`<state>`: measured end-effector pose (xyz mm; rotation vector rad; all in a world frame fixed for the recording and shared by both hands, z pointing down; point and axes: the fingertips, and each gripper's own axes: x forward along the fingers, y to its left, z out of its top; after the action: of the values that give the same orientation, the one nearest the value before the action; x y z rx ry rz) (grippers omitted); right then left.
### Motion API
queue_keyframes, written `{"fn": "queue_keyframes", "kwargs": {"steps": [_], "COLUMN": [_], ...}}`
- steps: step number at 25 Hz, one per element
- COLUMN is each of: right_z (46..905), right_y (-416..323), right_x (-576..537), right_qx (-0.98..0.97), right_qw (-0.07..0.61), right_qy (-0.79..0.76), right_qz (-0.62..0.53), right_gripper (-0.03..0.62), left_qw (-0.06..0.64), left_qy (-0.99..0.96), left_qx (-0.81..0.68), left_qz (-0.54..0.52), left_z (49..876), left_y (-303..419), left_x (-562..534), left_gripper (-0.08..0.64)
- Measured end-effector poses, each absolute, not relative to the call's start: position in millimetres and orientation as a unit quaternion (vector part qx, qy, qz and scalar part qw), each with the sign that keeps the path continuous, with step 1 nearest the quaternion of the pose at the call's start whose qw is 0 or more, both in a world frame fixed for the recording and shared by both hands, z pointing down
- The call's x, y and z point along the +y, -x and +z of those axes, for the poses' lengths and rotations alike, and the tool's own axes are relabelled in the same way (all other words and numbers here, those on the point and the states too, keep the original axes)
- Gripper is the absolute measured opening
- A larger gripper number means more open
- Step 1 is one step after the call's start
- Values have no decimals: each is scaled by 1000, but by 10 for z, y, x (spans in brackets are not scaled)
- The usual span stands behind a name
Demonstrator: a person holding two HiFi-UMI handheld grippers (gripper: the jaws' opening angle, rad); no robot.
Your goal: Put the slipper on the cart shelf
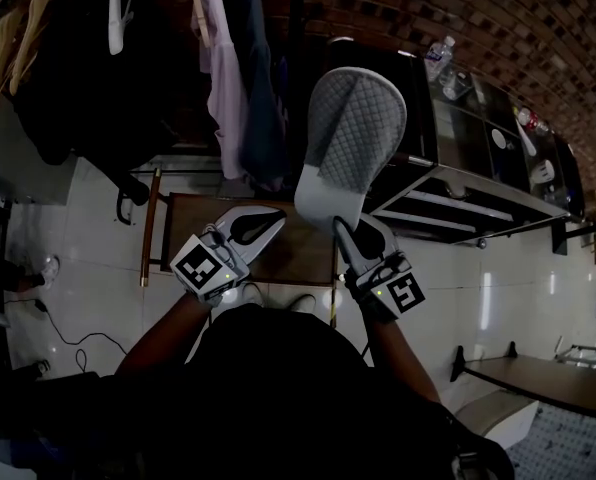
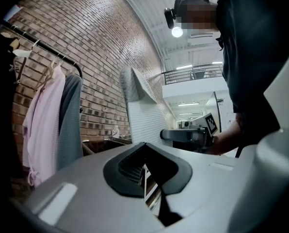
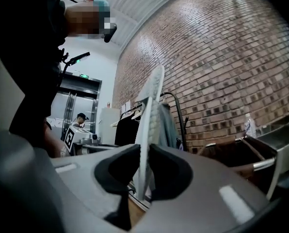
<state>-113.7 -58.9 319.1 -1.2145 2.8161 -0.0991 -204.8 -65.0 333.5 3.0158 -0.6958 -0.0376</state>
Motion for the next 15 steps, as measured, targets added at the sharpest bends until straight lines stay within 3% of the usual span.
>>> {"fn": "queue_keyframes", "kwargs": {"steps": [15], "right_z": [3310], "right_y": [1082], "right_x": [-447], "right_qx": [911], "right_qw": [33], "right_qy": [409], "right_qz": [-46], "right_gripper": [63], "left_qw": [24], "left_qy": [-974], "left_qx": [-224], "left_qz": [-17], "left_z": [3503], "left_y": [2096], "left_x": [-565], "left_gripper": [3]}}
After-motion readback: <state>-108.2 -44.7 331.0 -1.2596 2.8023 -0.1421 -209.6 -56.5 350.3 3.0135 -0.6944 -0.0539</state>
